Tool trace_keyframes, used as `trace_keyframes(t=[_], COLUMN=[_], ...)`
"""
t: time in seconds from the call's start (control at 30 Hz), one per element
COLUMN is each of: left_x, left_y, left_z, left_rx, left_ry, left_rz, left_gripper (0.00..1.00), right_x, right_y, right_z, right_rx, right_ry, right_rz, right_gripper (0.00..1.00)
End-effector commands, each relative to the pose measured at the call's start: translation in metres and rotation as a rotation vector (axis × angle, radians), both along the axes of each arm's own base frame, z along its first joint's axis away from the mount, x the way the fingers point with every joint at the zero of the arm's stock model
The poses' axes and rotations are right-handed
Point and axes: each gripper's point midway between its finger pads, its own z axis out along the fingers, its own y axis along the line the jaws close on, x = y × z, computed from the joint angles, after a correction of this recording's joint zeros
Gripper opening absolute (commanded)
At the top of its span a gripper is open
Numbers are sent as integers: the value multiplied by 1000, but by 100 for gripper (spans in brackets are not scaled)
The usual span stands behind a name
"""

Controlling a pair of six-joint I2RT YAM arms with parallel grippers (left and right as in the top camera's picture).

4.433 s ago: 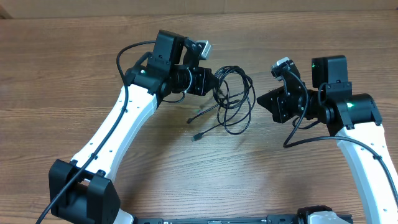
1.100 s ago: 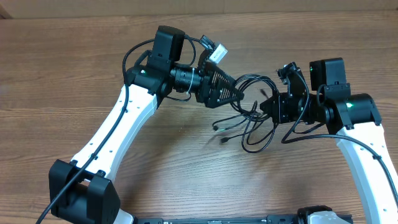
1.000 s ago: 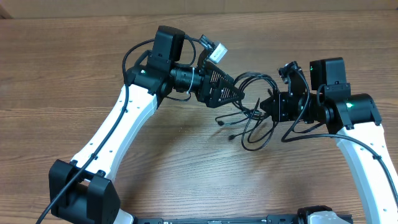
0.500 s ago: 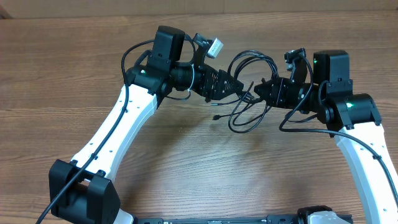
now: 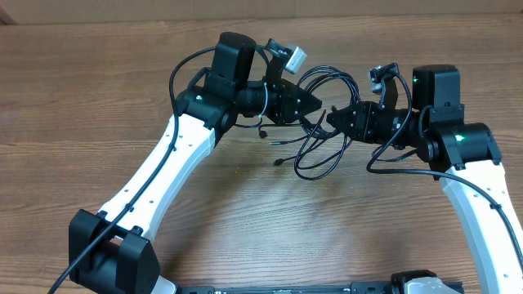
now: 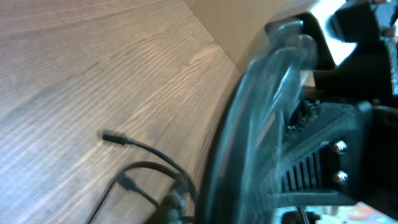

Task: Untangle cables

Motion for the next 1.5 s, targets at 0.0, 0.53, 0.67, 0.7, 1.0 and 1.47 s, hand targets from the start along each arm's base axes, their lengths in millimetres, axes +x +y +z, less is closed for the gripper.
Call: trace_keyframes(t=[0.0, 0.53, 0.67, 0.7, 1.0, 1.47], left_x=[-4, 51, 64, 66, 74, 66], left_y=[-1, 27, 40, 41, 51, 44], left_z=[18, 0, -5, -5, -8, -8], left_rx=[-18, 66, 80, 81, 61, -141], left_ry=[-44, 122, 152, 157, 234, 691], left_rz=[-2, 442, 569, 588, 706, 857], left_gripper=[4, 4, 4, 4, 4, 4], right_x=[-3, -10, -12, -13, -19, -20], right_y=[4, -13, -16, -16, -18, -44], right_z=[19, -8, -12, -13, -18, -43], right_rx=[33, -107, -121, -122, -103, -245], right_ry=[-47, 10, 31, 37, 132, 200], right_rz=[25, -13, -24, -23, -79, -197], right_gripper=[4, 100, 100, 100, 100, 100])
